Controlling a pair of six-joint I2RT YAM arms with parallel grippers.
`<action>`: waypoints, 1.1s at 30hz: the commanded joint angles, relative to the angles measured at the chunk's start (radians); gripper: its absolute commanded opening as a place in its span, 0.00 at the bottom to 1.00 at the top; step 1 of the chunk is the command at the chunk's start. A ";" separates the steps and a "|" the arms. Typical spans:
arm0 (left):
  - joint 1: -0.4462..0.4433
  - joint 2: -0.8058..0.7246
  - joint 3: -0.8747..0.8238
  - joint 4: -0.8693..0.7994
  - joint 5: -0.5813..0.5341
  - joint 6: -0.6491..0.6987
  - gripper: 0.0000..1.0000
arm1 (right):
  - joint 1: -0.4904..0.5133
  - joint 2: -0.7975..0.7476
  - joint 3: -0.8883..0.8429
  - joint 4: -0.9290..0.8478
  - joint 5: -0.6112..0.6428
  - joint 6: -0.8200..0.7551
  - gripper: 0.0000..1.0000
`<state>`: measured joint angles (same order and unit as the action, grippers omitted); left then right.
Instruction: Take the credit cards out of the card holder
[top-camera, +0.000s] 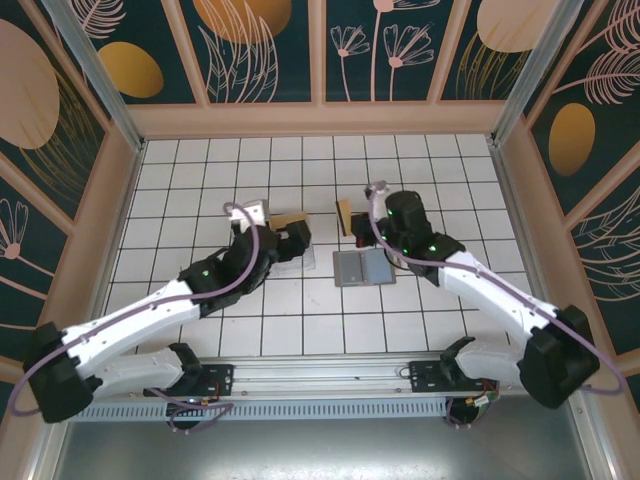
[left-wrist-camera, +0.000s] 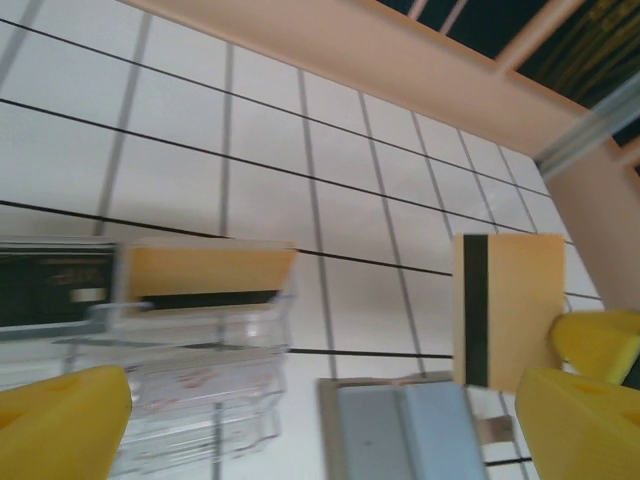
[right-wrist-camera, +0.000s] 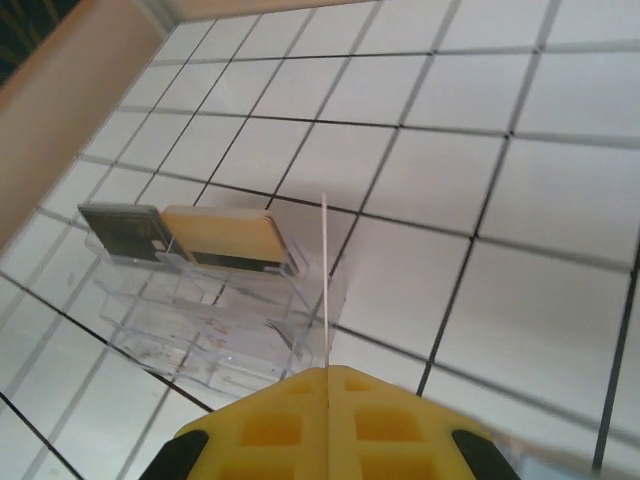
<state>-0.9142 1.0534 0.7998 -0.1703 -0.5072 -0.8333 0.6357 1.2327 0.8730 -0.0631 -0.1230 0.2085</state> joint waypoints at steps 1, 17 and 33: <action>0.008 -0.107 -0.060 -0.077 -0.114 -0.008 0.99 | 0.033 0.084 0.129 -0.032 0.009 -0.270 0.00; 0.009 -0.414 -0.231 -0.161 -0.202 -0.013 0.99 | 0.160 0.318 0.438 -0.254 -0.021 -0.929 0.00; 0.009 -0.421 -0.239 -0.172 -0.198 -0.009 0.99 | 0.237 0.470 0.538 -0.277 0.107 -1.262 0.00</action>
<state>-0.9085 0.6434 0.5739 -0.3187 -0.6872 -0.8417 0.8715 1.6875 1.3708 -0.3130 -0.0223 -0.9993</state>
